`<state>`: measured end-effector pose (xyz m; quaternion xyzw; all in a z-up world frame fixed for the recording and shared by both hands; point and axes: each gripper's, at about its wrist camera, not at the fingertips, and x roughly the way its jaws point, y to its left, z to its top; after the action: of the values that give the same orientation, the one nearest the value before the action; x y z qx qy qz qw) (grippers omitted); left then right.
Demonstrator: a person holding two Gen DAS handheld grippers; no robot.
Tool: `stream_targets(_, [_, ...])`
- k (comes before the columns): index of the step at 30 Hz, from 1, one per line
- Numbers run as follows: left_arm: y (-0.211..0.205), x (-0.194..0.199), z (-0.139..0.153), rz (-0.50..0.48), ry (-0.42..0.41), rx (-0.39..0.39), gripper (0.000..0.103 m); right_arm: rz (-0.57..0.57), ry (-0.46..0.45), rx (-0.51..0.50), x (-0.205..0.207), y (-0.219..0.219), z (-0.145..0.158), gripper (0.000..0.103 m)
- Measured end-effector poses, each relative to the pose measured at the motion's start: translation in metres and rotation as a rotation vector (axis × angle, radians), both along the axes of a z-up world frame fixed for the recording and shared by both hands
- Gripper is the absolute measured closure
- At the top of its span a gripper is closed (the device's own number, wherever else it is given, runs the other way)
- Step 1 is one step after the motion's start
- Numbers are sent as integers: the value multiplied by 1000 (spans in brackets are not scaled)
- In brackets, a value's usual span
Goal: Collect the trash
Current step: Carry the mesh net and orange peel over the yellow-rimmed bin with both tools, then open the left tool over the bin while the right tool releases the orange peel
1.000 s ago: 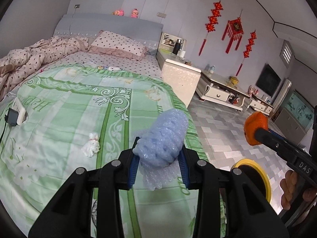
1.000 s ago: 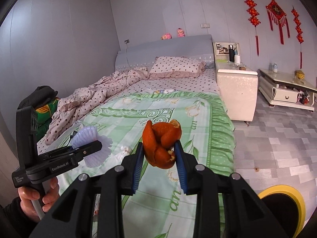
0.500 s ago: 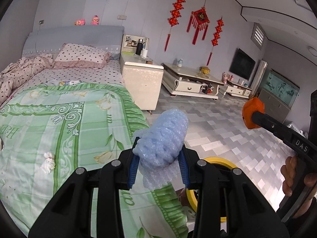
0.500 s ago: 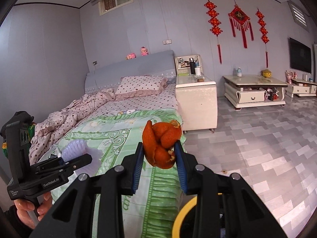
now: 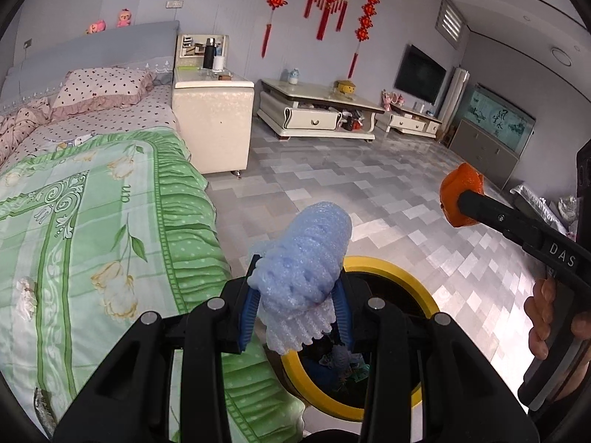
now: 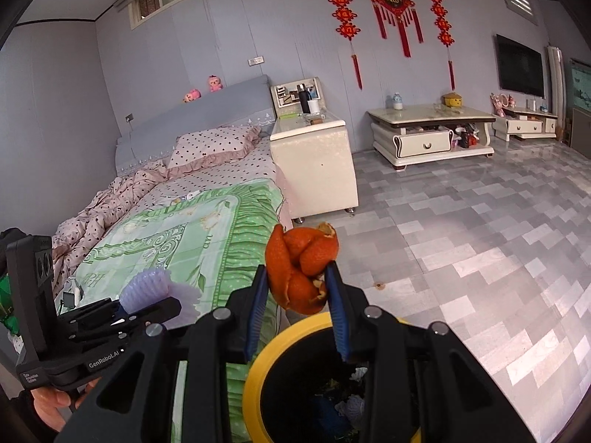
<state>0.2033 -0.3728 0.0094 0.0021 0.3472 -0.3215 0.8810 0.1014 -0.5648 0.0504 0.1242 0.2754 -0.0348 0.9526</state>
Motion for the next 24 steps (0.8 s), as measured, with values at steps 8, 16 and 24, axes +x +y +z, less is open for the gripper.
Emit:
stream_targets(8, [-40,1,-50,-55,58,53,68,-27,91,48,5,-23,-45,73])
stream_targets(16, [-59,8,-93,-75,135,87,68,-49,192,118,16,-46,-88,73])
stream_targets(24, [-65,11,-109,-94,164,89,65,-71,222,148,18,-61,-105,71])
